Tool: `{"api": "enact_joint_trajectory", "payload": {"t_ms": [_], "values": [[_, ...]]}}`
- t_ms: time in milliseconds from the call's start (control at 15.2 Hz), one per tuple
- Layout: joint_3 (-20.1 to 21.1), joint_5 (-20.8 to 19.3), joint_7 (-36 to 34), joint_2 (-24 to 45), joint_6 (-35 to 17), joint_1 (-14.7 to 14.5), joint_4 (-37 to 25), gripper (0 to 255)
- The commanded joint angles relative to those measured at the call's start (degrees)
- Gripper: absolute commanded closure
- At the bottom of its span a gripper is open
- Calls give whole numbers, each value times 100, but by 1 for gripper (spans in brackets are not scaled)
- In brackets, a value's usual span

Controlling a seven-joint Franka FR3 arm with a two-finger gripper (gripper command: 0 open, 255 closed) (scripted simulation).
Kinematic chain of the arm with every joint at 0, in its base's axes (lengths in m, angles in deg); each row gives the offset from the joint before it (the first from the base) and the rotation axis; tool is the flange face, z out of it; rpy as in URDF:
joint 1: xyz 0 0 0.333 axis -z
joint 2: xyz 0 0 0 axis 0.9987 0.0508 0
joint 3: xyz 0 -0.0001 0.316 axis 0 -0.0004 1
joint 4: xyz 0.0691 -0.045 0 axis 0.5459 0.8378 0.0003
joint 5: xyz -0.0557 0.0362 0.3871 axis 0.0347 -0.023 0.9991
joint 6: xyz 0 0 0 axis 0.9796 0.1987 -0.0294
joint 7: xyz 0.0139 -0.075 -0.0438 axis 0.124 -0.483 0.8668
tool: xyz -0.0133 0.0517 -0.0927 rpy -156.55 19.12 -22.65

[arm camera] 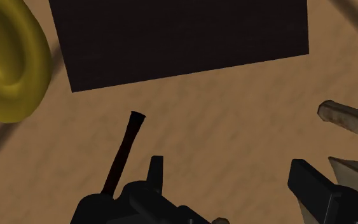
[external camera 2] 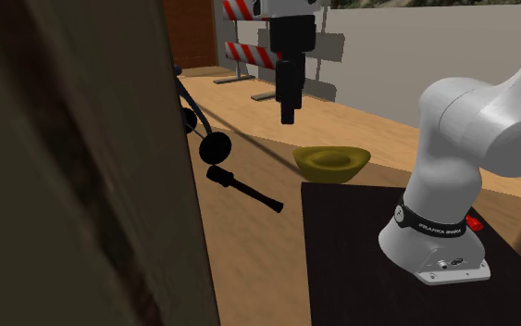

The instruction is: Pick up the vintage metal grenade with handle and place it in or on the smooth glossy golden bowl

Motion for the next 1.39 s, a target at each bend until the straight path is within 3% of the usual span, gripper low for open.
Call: {"api": "enact_joint_trajectory", "payload": {"t_ms": [0,792,1320], "values": [[-80,-67,-6,273,-534,96,195,0],[-554,-245,-78,2506,-3432,538,552,0],[-862,225,200,4454,-5095,687,82,0]]}}
